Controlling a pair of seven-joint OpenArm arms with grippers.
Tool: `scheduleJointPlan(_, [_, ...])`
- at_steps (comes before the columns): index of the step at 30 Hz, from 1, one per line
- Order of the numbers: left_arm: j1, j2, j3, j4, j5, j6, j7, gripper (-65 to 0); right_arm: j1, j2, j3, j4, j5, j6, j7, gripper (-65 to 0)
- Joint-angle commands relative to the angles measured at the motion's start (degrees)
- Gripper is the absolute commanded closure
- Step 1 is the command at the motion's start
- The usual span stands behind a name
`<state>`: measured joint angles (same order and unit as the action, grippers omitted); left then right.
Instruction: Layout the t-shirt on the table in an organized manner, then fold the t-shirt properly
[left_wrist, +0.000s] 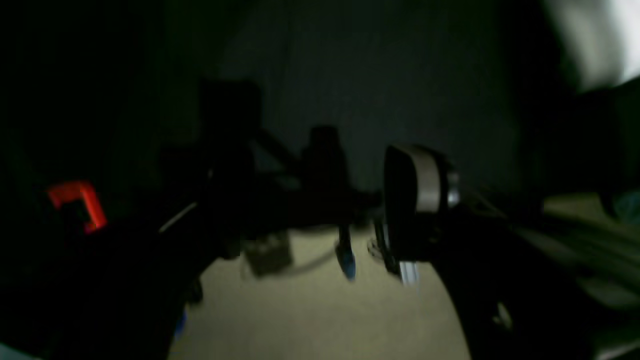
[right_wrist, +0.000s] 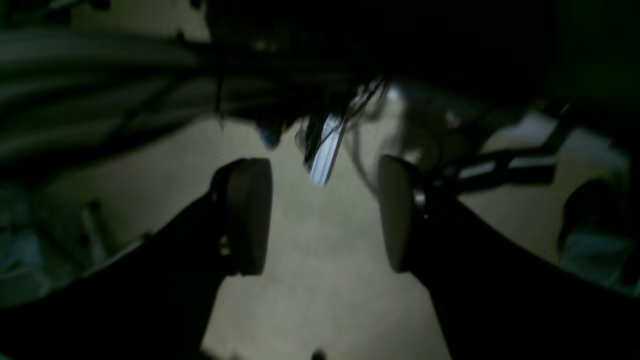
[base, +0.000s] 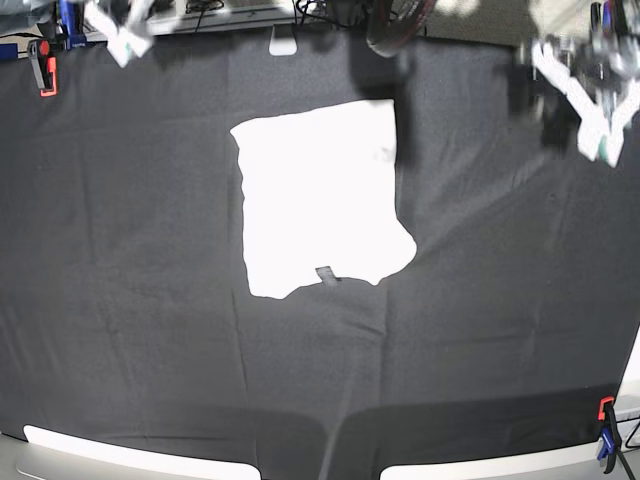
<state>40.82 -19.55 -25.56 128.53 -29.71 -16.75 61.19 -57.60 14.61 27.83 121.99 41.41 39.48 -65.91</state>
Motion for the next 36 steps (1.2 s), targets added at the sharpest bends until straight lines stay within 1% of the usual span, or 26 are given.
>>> scheduleJointPlan(1, [2.0, -0.5, -0.3, 1.0, -0.3, 0.0, -1.5, -38.2, -1.9, 0.5, 0.3, 1.0, 0.8, 0.5, 0.3, -32.9])
scheduleJointPlan(5, [8.7, -0.5, -0.3, 1.0, -0.3, 0.0, -1.5, -38.3, -5.2, 0.5, 0.3, 1.0, 0.8, 0.5, 0.3, -32.9])
scheduleJointPlan(10, [16.8, -0.5, -0.2, -0.3, -0.4, 0.0, -2.4, -38.3, -5.6, 0.5, 0.3, -0.7, 0.8, 0.5, 1.5, -32.9])
scheduleJointPlan(11, [18.2, -0.4, -0.2, -1.0, -0.4, -0.7, -3.1, -38.2, -5.6, 0.5, 0.3, -1.5, 0.8, 0.5, 1.7, -32.9])
scheduleJointPlan(14, [20.8, 0.0, -0.2, -4.7, -0.4, -6.4, -6.0, -38.3, -5.4, 0.5, 0.0, -5.4, 0.8, 0.5, 2.8, -32.9])
scheduleJointPlan(15, [20.8, 0.6, -0.2, -6.6, -0.7, -8.4, -6.7, -38.2, -5.2, 0.5, -0.4, -7.1, 0.5, 0.5, 3.1, -32.9])
scheduleJointPlan(17, [20.4, 1.9, -0.2, -11.4, -1.3, -11.3, -8.1, -38.3, -4.3, 0.5, -2.2, -11.4, -1.3, 0.5, 4.4, -32.9])
scheduleJointPlan(19, [18.9, 3.2, 0.1, -17.5, -1.9, -14.2, -9.0, -38.2, -2.8, 1.2, -5.8, -16.7, -4.9, 0.5, 7.3, -32.9])
scheduleJointPlan(21, [16.0, 4.2, 1.3, -25.1, -1.8, -16.9, -10.0, -38.2, -0.4, 3.0, -11.2, -23.1, -8.8, 0.5, 12.5, -32.9])
scheduleJointPlan(22, [14.0, 4.5, 2.2, -29.5, -1.9, -17.7, -12.0, -38.3, 1.1, 4.0, -14.4, -26.8, -10.8, 0.5, 15.6, -32.9])
scheduleJointPlan(24, [9.2, 5.6, 4.5, -39.1, -1.8, -17.8, -17.5, -38.2, 5.4, 5.6, -21.2, -34.6, -15.2, 0.5, 22.8, -32.9])
scheduleJointPlan(25, [6.6, 6.3, 5.6, -44.1, -1.8, -17.8, -19.2, -38.2, 8.1, 5.9, -24.4, -38.8, -17.4, 0.5, 25.9, -32.9])
scheduleJointPlan(27, [0.8, 7.8, 7.3, -54.3, 0.0, -17.8, -19.2, -38.3, 13.9, 5.6, -30.2, -47.6, -21.1, 0.5, 29.8, -32.9])
scheduleJointPlan(29, [-4.3, 9.0, 8.3, -64.3, 4.0, -17.9, -19.3, -38.3, 19.6, 4.5, -35.3, -56.4, -23.8, 0.5, 30.9, -32.9])
scheduleJointPlan(31, [-8.4, 9.7, 8.5, -73.3, 6.5, -17.8, -20.0, -38.2, 24.5, 3.3, -39.5, -64.8, -25.8, 0.5, 31.5, -32.9])
scheduleJointPlan(33, [-11.4, 9.9, 8.5, -80.7, 8.0, -17.9, -22.4, -38.3, 28.7, 2.2, -43.1, -72.0, -27.4, 0.5, 33.0, -32.9])
scheduleJointPlan(36, [-13.8, 9.9, 8.5, -87.1, 12.0, -17.8, -27.2, -38.2, 33.2, 1.1, -47.2, -79.9, -29.9, 0.5, 38.1, -32.9])
